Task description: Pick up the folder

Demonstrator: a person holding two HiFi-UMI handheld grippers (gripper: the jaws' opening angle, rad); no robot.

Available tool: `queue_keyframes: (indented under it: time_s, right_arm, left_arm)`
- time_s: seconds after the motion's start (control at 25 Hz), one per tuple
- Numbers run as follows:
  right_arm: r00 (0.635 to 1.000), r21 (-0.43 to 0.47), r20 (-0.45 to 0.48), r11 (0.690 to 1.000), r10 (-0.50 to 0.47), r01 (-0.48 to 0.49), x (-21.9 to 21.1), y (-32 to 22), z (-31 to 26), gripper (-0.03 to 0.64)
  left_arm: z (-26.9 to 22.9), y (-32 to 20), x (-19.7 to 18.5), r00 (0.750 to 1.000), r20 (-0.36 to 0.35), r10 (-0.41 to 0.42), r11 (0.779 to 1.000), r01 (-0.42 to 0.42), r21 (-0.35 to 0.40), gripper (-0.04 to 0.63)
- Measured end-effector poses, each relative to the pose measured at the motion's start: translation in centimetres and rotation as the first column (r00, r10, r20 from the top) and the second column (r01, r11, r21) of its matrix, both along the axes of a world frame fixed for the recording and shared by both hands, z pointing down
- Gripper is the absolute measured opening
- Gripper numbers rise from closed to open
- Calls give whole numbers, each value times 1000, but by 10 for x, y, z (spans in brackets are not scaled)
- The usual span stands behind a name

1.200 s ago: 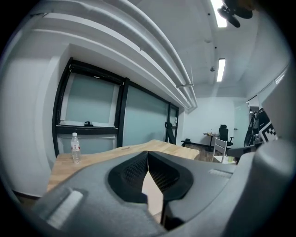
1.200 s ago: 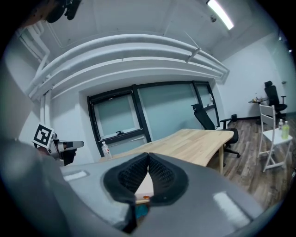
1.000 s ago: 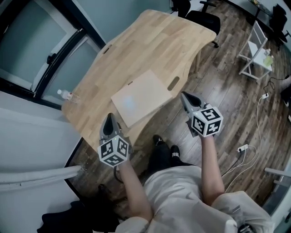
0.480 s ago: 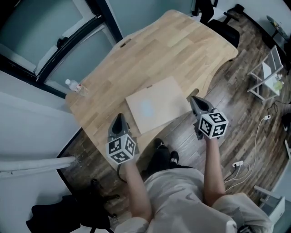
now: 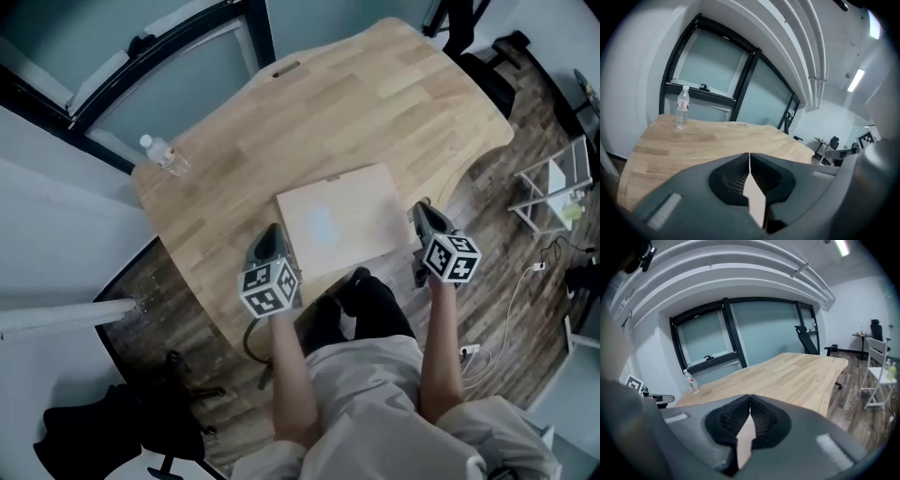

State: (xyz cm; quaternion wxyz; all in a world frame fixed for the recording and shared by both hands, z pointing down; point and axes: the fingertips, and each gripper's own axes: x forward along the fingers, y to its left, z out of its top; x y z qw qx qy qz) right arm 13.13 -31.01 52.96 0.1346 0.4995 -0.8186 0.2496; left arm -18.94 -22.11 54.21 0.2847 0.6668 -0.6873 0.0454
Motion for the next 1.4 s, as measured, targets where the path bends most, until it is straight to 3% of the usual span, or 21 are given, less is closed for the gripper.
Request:
queue_keyframes:
  time_s: [0.32,0.52,0.76,0.92,1.12,1.2,1.4]
  right_arm:
    - [998,-17,-40,998,-57,56,-10,-26,14,2]
    - [995,-34,-16,994,-103,102,-21,-47,29,2]
    - [988,-75,-1,985,-157,157,-23,-63,46,37]
    - [982,-129,15,974,-187,188,-24,-68,66,104]
    - [970,-186,33,952,-242,244,-28,-65,85,169]
    - [966,-197,32,946,-256,257,-28,-63,90,172]
    - [954,-248,43,922,-295,297,-32,-63,104,265]
  left_arm:
    - [20,-23,-8,998,-45,-33,999,31,-28,11]
    - [15,-46,-3,1000,-28,-9,1000,9,-2,11]
    - [40,-50,-1,1000,-6,4,996,-5,-89,19]
    - [62,-44,-6,999,-31,-15,987,10,-158,128]
    - [90,-40,11,986,-165,6,975,-42,-218,236]
    - [96,-40,18,985,-170,22,969,-63,-238,260]
    - [108,-44,33,975,-219,44,955,-106,-278,381]
